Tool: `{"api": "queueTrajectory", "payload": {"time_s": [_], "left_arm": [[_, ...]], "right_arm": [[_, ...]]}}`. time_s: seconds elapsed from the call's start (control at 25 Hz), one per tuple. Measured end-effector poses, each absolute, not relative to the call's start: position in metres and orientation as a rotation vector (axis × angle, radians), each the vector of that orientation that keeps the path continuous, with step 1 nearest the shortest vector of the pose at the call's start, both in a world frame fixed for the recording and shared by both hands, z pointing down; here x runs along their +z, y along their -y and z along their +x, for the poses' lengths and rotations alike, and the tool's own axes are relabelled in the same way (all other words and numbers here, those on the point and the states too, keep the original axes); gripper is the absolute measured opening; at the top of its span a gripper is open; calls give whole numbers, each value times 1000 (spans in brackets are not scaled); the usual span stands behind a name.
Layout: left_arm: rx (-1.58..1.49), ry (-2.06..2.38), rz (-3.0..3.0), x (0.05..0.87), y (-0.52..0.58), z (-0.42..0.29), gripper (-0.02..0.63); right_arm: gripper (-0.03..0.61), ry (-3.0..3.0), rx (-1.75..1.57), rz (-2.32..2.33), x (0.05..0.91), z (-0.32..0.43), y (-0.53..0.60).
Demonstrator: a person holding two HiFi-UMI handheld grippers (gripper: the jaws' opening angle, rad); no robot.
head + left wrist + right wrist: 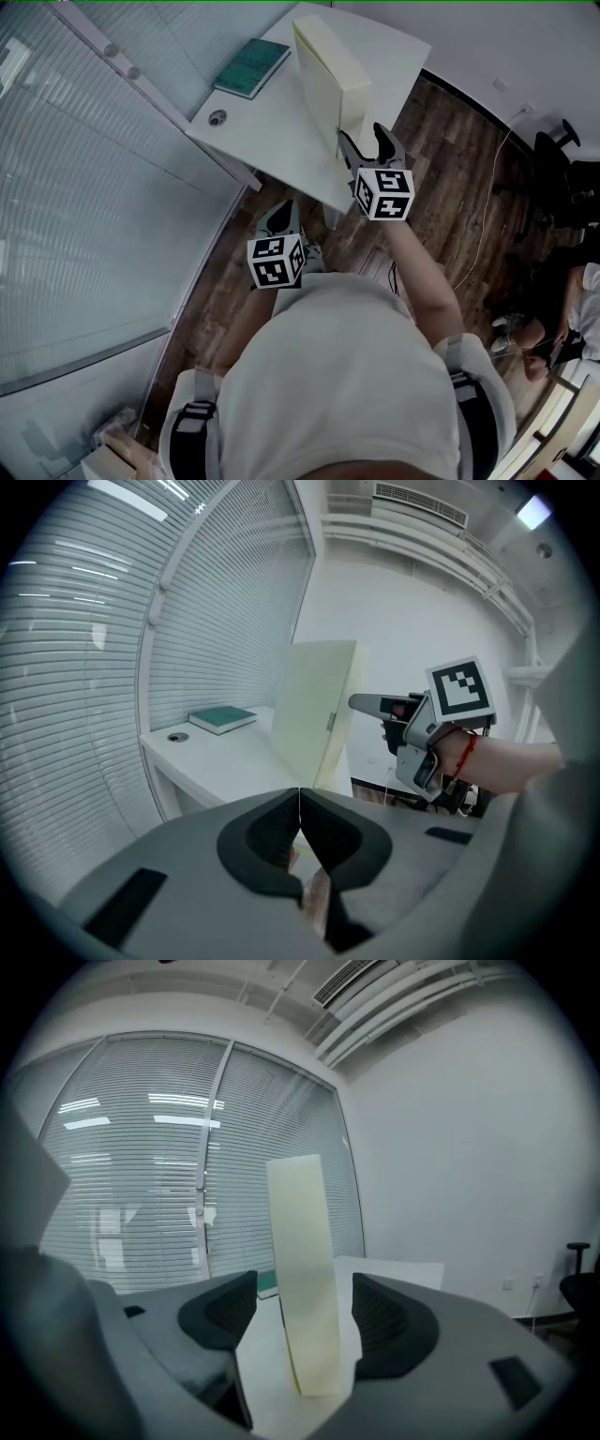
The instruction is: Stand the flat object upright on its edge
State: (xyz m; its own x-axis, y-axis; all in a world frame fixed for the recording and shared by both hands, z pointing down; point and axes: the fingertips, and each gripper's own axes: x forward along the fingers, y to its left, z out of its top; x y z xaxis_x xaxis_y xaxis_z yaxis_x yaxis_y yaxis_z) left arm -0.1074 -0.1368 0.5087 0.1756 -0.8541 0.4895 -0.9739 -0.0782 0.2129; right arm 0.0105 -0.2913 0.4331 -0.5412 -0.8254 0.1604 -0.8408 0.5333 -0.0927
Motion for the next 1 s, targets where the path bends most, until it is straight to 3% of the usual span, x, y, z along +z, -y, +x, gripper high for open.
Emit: {"api": "queueTrajectory", "payload": {"time_s": [0.16,0.28,0.4,0.64,1.0], "left_arm": [[321,1714,1974,509,134,-103,21],[316,1712,1970,510,132,-100,21],[314,1713,1969,511,129,-97,21],[317,1707,1985,509,122,-89,21],[331,1689,2019,510,117,-82,21]], "right_arm": [[301,2684,233,1441,432,18,267],[158,2697,239,1449,429,27,248],[86,2696,243,1440,430,33,230],[40,2669,227,1364,442,42,196],[23,2635,299,1345,466,61,161]]}}
